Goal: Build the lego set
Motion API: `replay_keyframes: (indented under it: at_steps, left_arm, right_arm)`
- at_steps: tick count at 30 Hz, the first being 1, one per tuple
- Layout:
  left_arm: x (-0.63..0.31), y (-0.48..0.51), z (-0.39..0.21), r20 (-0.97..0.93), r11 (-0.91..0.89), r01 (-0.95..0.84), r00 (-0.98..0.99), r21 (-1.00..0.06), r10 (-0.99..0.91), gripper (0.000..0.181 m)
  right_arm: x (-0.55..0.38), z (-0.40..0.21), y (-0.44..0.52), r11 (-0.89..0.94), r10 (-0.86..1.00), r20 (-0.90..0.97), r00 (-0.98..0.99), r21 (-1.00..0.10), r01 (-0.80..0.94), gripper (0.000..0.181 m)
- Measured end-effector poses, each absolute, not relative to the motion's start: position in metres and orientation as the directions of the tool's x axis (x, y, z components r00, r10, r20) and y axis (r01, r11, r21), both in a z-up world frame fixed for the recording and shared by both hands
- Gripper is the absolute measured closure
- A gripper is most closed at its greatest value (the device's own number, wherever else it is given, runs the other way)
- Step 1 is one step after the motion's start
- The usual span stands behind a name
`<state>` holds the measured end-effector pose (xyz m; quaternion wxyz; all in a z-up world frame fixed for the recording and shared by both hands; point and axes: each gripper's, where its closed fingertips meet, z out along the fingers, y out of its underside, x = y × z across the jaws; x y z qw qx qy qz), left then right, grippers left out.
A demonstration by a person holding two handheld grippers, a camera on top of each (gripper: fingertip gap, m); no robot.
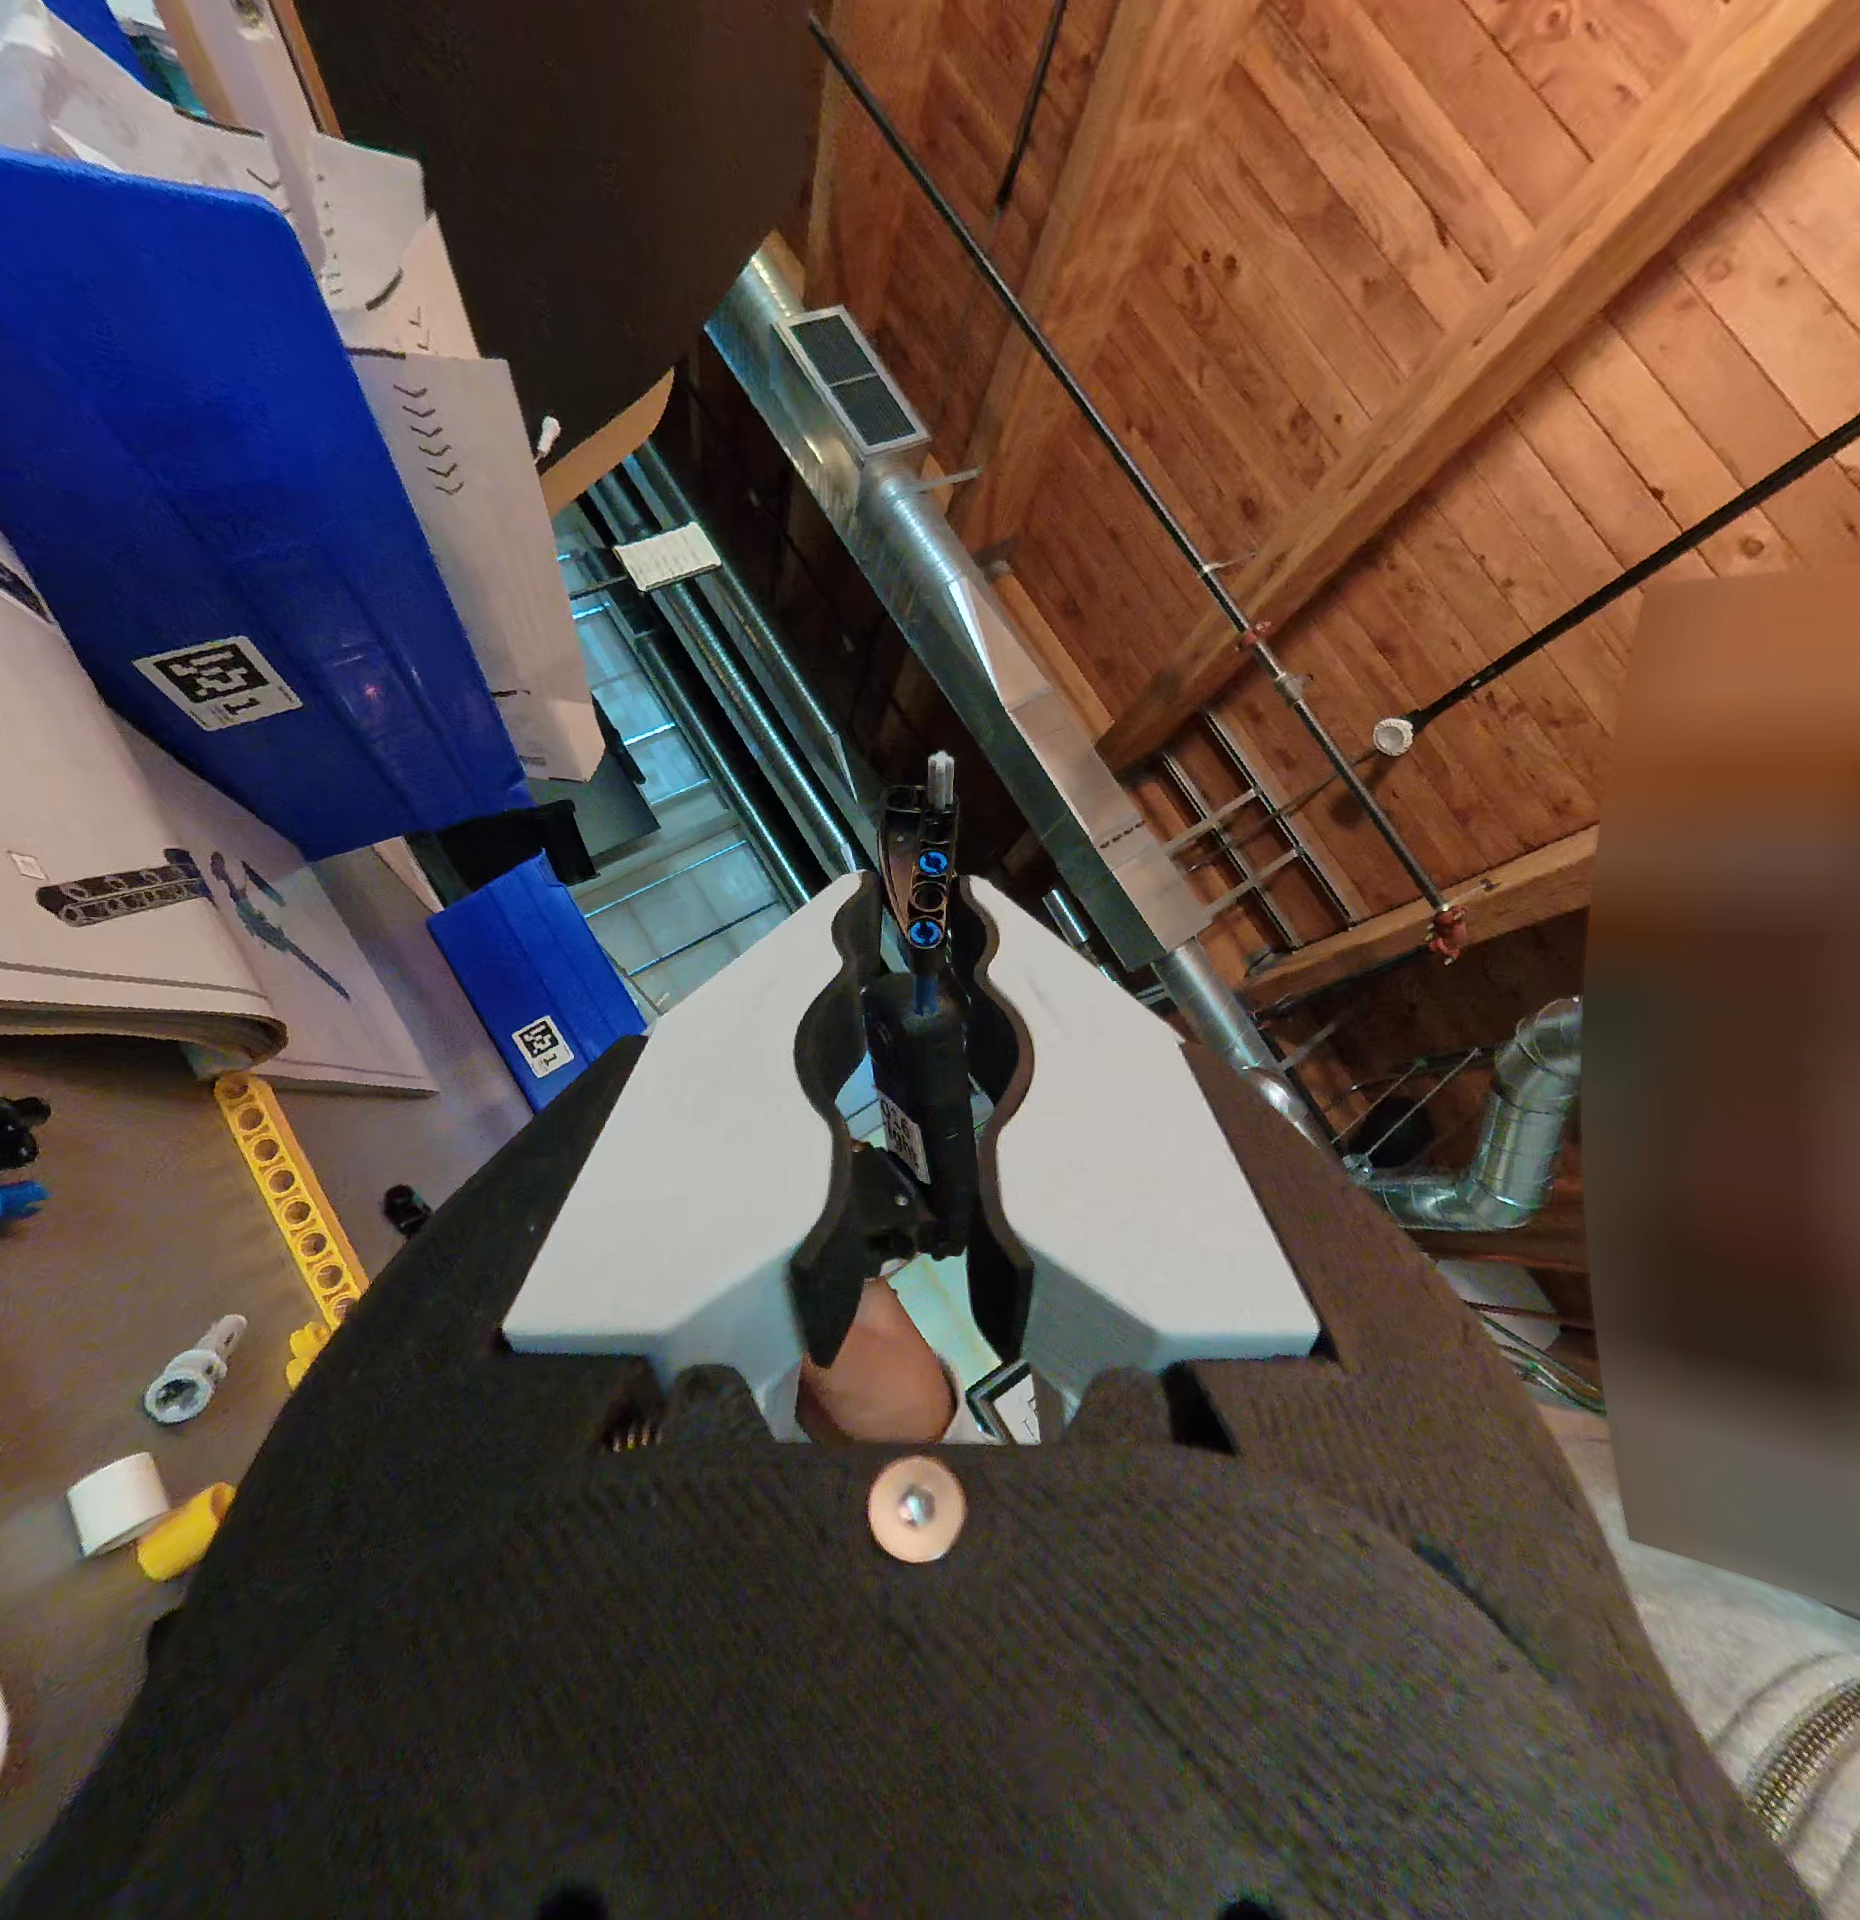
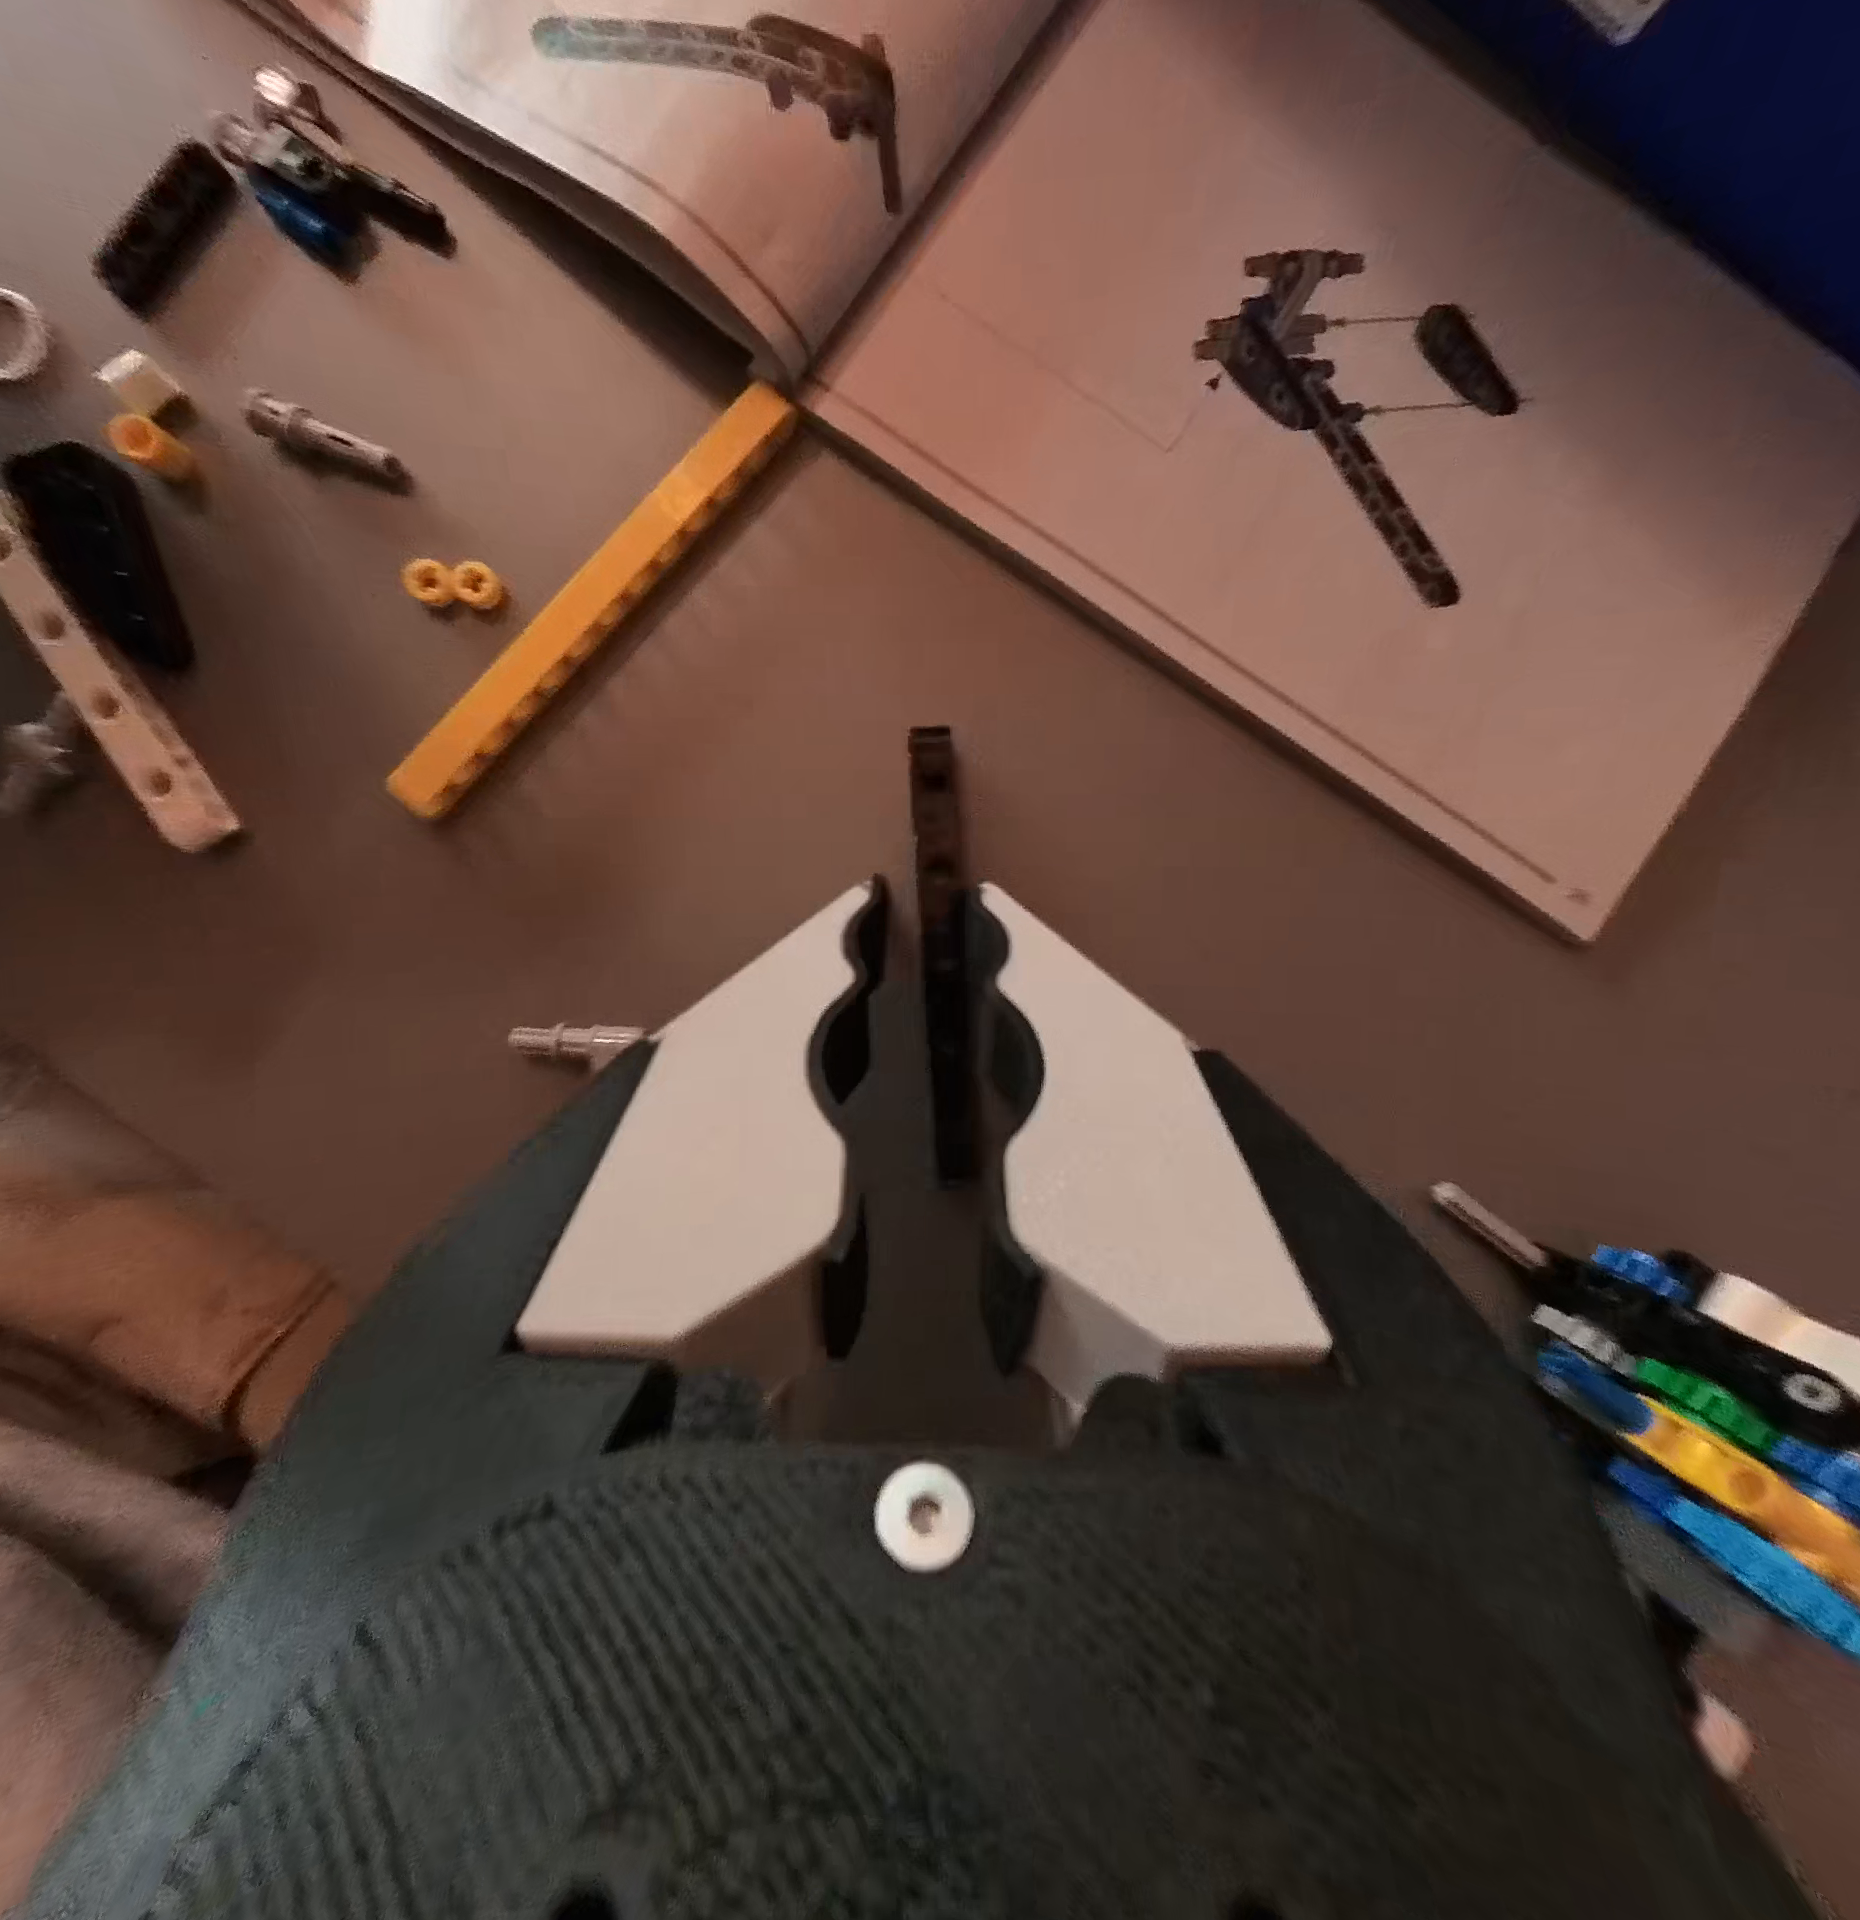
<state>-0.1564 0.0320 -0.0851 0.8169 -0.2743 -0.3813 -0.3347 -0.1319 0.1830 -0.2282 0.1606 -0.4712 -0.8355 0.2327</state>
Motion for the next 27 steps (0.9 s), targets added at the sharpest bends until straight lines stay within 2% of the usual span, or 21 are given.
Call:
replay_keyframes:
  at_steps: [4, 12, 17, 20, 22, 25, 27]
  left_arm:
    - [-0.157, 0.031, -0.087, 0.810, 0.622, 0.763, 0.472, -0.177, -0.348, 0.171]
    - [-0.157, 0.034, -0.088, 0.814, 0.611, 0.773, 0.459, -0.168, -0.357, 0.171]
    - [-0.157, 0.035, -0.088, 0.816, 0.609, 0.774, 0.459, -0.173, -0.352, 0.171]
    - [-0.157, 0.036, -0.089, 0.817, 0.607, 0.776, 0.456, -0.171, -0.353, 0.171]
    - [-0.157, 0.036, -0.090, 0.818, 0.604, 0.779, 0.452, -0.168, -0.355, 0.171]
    - [-0.156, 0.037, -0.089, 0.819, 0.602, 0.781, 0.450, -0.167, -0.357, 0.171]
    - [-0.157, 0.036, -0.089, 0.819, 0.603, 0.779, 0.453, -0.172, -0.352, 0.171]
  right_arm:
    - [-0.124, -0.228, 0.176, 0.406, 0.856, -0.057, -0.514, -0.541, 0.736, 0.150]
    - [-0.116, -0.217, 0.183, 0.366, 0.809, -0.212, -0.548, -0.548, 0.752, 0.145]
    - [-0.136, -0.201, 0.184, 0.385, 0.773, -0.209, -0.600, -0.596, 0.704, 0.148]
    - [-0.146, -0.195, 0.180, 0.471, 0.704, -0.180, -0.687, -0.605, 0.641, 0.166]
    - [-0.150, -0.200, 0.181, 0.574, 0.638, -0.162, -0.753, -0.552, 0.605, 0.179]
    - [-0.151, -0.211, 0.191, 0.682, 0.580, -0.180, -0.795, -0.427, 0.594, 0.177]
    - [-0.144, -0.213, 0.189, 0.704, 0.549, -0.240, -0.801, -0.385, 0.597, 0.176]
